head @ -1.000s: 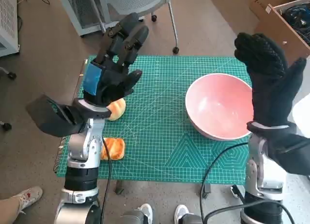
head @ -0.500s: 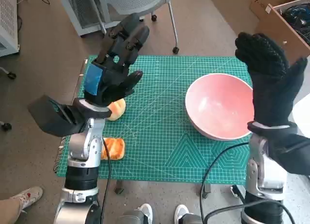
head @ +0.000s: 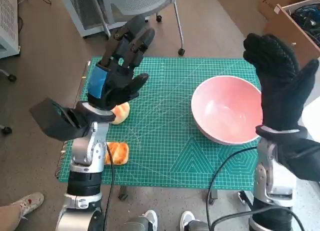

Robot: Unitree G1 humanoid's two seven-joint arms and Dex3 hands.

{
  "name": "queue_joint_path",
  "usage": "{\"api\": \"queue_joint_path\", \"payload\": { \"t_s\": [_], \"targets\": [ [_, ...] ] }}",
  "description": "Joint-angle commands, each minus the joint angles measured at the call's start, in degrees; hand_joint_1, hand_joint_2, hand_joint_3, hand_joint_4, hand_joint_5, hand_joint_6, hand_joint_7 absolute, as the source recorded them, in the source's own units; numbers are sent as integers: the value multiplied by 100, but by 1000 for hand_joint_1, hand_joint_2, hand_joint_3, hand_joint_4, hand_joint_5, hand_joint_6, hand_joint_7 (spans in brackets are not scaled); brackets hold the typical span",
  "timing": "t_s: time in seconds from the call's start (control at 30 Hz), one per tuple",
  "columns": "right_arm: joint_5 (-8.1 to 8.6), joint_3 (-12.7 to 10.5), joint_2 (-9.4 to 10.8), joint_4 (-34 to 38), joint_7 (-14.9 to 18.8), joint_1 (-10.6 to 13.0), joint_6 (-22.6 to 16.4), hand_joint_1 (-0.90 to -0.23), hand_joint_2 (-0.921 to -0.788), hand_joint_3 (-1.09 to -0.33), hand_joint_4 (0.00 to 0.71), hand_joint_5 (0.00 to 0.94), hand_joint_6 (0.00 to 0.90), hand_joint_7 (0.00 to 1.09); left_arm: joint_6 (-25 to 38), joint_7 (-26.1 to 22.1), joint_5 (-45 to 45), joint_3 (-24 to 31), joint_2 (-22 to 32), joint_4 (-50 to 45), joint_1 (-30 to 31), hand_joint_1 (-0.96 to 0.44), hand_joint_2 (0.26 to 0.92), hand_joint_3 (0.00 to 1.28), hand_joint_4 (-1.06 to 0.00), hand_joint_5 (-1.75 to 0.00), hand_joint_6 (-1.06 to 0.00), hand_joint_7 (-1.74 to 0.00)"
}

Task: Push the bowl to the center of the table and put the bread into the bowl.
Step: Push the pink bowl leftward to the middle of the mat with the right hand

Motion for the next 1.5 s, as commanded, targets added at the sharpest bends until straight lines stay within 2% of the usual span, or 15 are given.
{"api": "queue_joint_path", "payload": {
  "t_s": [0.03, 0.13, 0.3, 0.53, 0.63, 0.83, 1.0, 1.13, 1.27, 1.5],
  "targets": [
    [132, -170, -125, 72, 109, 175, 18, -581, -921, -659, 314, 1, 89, 573, -85, 18, 49, -29, 0, -85, -28, -555, 920, 304, 1, -279, 1, -522],
    [345, -462, -302, 298, 289, 209, -84, -584, -921, -647, 318, 2, 102, 551, -100, 16, 44, -29, -15, -89, -11, -557, 921, 303, 1, -280, 1, -524],
    [501, -834, -492, 733, 408, 234, -354, -591, -921, -626, 320, 1, 165, 459, -73, 37, 26, -31, -28, -163, 21, -560, 921, 303, 1, -282, 1, -526],
    [467, -1352, -719, 1533, 178, 192, -775, -584, -921, -621, 302, 0, 195, 401, -73, 56, 12, -17, -28, -185, 55, -562, 921, 307, 1, -280, 1, -526],
    [508, -1586, -824, 2062, 71, 93, -915, -586, -921, -613, 295, 0, 194, 390, -97, 53, 10, -4, -32, -150, 61, -563, 920, 308, 1, -278, 1, -525],
    [533, -1839, -989, 3080, -35, -171, -1179, -598, -921, -586, 275, 1, 210, 333, -145, 62, 27, -1, -47, -122, 73, -566, 921, 309, 1, -280, 1, -524],
    [489, -1897, -1091, 3891, -39, -416, -1395, -582, -921, -606, 259, 0, 202, 296, -193, 79, 54, -11, -66, -88, 71, -567, 921, 320, 1, -283, 1, -526],
    [419, -1867, -1145, 4520, -50, -589, -1537, -555, -921, -649, 250, 1, 192, 273, -251, 58, 52, -9, -66, -19, 65, -572, 921, 330, 1, -275, 1, -527],
    [392, -1802, -1100, 5034, -45, -730, -1604, -528, -921, -687, 249, 1, 194, 261, -257, 53, 31, -4, -57, -9, 66, -572, 921, 336, 1, -271, 1, -525],
    [372, -1612, -876, 5859, -5, -996, -1623, -516, -921, -703, 240, 0, 203, 257, -228, 60, 5, 9, -36, -115, 137, -571, 921, 338, 1, -272, 1, -513]
  ]
}}
